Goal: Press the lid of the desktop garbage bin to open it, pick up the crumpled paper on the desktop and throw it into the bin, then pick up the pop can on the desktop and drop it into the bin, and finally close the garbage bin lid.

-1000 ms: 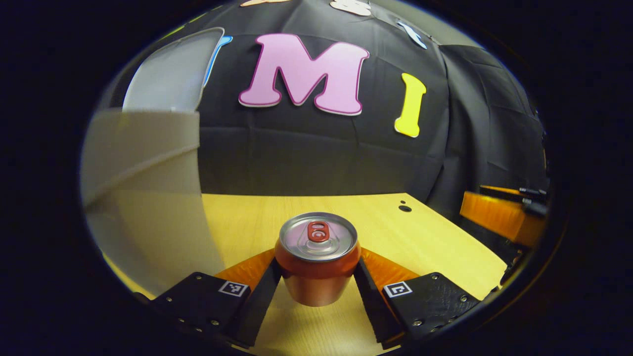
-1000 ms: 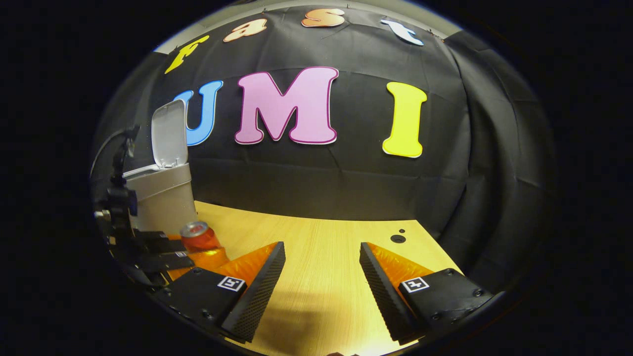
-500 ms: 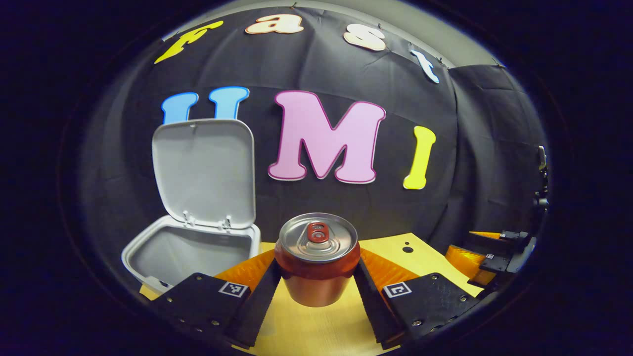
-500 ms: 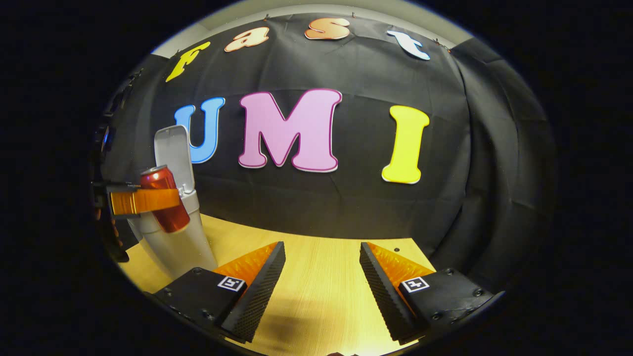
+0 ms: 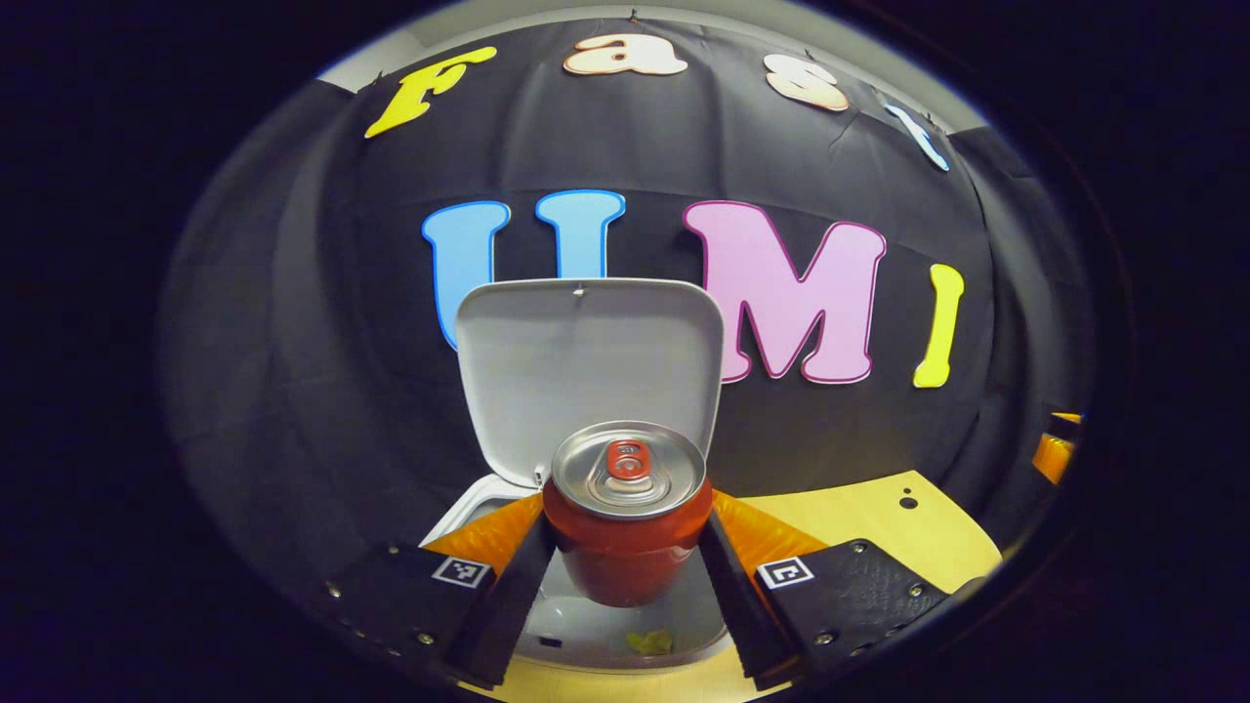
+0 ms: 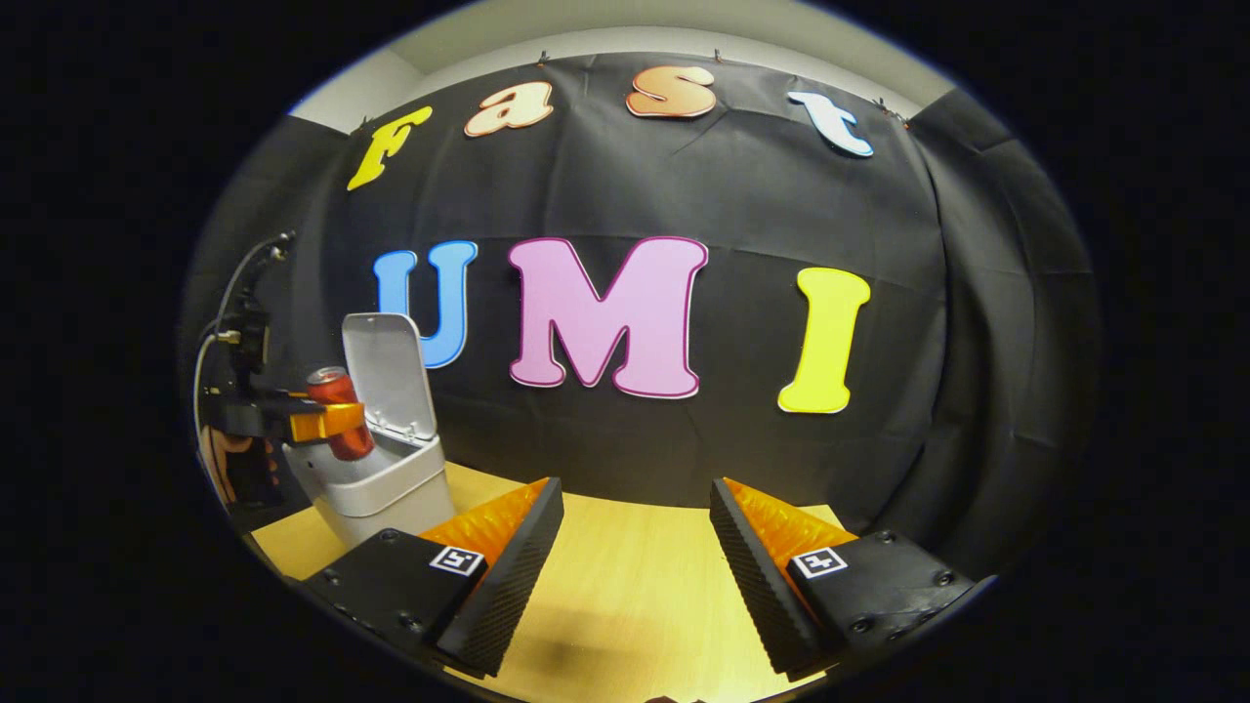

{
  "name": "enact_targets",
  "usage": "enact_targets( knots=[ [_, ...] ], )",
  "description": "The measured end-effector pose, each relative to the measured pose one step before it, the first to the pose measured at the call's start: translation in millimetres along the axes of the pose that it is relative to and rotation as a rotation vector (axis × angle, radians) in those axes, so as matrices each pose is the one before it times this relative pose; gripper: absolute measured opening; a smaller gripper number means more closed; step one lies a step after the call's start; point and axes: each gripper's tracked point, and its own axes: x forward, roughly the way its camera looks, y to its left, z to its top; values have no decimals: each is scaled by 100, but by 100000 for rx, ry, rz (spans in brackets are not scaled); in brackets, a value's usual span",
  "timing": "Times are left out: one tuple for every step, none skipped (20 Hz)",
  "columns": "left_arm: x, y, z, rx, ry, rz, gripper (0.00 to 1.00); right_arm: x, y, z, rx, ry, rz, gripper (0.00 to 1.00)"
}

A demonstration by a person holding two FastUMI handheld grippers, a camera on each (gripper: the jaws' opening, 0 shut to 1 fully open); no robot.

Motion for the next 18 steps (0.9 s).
enact_targets(
  knots=[
    [284, 345, -404, 94, 844, 61, 84, -529, 300, -44, 137, 930, 690, 98],
    [139, 365, -476, -156, 1458, 90, 84, -550, 301, -169, 54, 1106, 626, 98],
    [49, 163, -360, -212, 1451, -203, 84, -552, 287, -145, -334, 946, 409, 98],
    [-9, 36, -220, -15, 580, -472, 84, -537, 168, -129, -522, 791, 66, 98],
    [77, 250, -145, 337, 614, 294, 84, -398, 51, -1, -523, 554, -24, 98],
    [114, 215, -77, 410, 149, 442, 84, -425, 69, 61, -167, 109, -225, 98],
    [193, 250, -276, 709, 821, 885, 84, -339, 43, 124, 402, -122, -345, 98],
    [120, 280, -67, 1140, 341, 911, 85, -324, -47, 147, 656, -140, -413, 98],
    [179, 358, -42, 1096, -198, 1400, 85, -282, -52, 50, 500, -209, -573, 98],
    [152, 277, 69, 481, 11, 782, 86, -225, -95, 21, 364, 95, -479, 98],
    [-39, -45, -39, -347, -188, -388, 86, -78, 4, -70, 145, 316, -252, 98],
    [-57, -109, 45, -710, -361, -369, 86, -106, -102, -14, -30, -27, -432, 98],
    [-100, -32, 197, -707, -1157, -697, 86, -196, -110, 131, -107, -224, -497, 98],
    [-90, 38, 156, 312, -655, 82, 86, -115, -97, 107, -115, -268, -360, 98],
    [161, 547, -159, 1430, -32, 2348, 87, -137, -119, 30, -113, -171, -332, 98],
    [121, 130, 22, 622, 47, 138, 87, -82, -153, 107, -45, -312, -382, 98],
    [-183, -377, 13, 248, 320, -1207, 87, -115, -125, 160, -48, -392, -566, 98],
    [-56, -142, 91, 692, 194, -311, 87, -53, -128, 30, 112, -220, -389, 98]
  ],
)
